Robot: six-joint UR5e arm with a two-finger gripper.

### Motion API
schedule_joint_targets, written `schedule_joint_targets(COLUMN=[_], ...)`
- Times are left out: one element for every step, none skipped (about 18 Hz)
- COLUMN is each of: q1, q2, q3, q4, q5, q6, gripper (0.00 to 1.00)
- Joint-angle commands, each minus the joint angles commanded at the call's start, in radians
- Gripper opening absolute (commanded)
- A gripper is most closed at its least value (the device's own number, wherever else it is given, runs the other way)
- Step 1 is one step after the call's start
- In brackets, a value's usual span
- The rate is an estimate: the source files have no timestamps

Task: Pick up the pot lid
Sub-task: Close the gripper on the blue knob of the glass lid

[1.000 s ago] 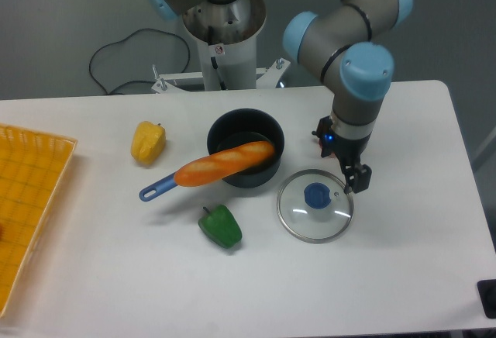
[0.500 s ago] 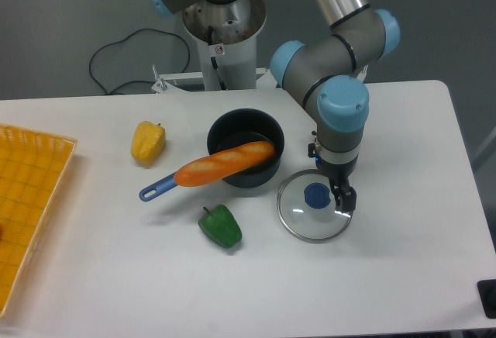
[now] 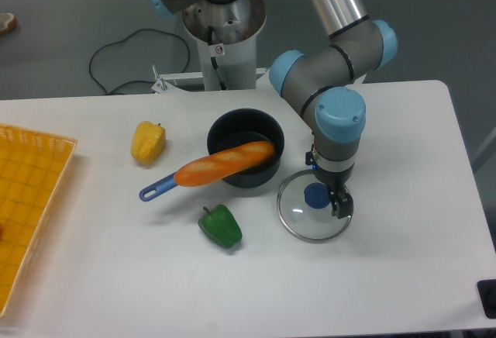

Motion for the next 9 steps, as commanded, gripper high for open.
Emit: schedule_joint_targets(q1=[0.0,-0.002,-0.002,-0.002,-0.003,-0.003,-0.003,-0.005,-0.005], q2=[-0.003,-0.005,-0.006,-0.011,-0.015,-0.018,-0.021,-0.026,-0.026], q3=[0.0,-0.002,-0.003,-0.005,-0.005,-0.005,-0.005,-0.005,-0.006], q4=[-0.002,-0.003,-0.003,-0.002,-0.002,-0.002,-0.002,-0.002,-0.002], q5=[0.0,0.0,-0.002,-0.002,-0.002,-0.002,0.0,0.0,0.0], q6=[-0.002,-0.005,-0.015,-0.018,-0.018,-0.017,-0.017,-0.017,-0.017], gripper=[1.0,1.0,1.0,1.0,1.0,1.0,1.0,1.0,1.0])
